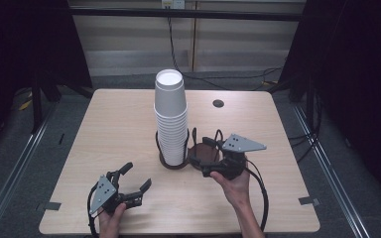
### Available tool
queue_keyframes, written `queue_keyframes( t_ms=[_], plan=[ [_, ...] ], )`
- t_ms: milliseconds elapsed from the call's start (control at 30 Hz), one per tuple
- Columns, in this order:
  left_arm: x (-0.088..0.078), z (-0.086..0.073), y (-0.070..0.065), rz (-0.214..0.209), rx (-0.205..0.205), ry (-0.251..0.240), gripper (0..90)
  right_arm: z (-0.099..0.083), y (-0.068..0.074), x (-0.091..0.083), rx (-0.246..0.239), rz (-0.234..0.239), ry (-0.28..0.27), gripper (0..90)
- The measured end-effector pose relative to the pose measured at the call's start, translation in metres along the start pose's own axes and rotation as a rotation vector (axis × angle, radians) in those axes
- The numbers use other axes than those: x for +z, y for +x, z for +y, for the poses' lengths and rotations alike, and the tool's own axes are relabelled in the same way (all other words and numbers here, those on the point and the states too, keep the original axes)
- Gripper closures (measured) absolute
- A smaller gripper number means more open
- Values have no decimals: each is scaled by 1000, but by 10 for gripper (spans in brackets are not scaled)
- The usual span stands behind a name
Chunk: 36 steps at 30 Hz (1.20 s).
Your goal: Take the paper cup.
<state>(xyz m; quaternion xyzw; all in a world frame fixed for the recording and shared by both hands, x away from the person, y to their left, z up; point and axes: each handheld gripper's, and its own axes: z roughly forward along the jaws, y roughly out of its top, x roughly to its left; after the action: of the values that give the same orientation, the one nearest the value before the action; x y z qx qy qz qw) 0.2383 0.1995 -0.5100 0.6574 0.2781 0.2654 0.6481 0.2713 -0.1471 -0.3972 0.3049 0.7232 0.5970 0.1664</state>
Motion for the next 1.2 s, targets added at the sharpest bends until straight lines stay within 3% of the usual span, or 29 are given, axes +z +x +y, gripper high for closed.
queue_keyframes(
  t_ms=[300,567,833,1200],
  plan=[
    [0,0,0,0,0,0,159,26,-3,3,-18,44,7,211],
    [0,0,0,-1,0,1,158,51,-8,9,-29,44,11,168],
    [0,0,0,0,0,-1,158,74,-13,18,-50,69,55,202],
    [0,0,0,-1,-1,0,159,98,-16,31,-47,72,98,129]
  ],
)
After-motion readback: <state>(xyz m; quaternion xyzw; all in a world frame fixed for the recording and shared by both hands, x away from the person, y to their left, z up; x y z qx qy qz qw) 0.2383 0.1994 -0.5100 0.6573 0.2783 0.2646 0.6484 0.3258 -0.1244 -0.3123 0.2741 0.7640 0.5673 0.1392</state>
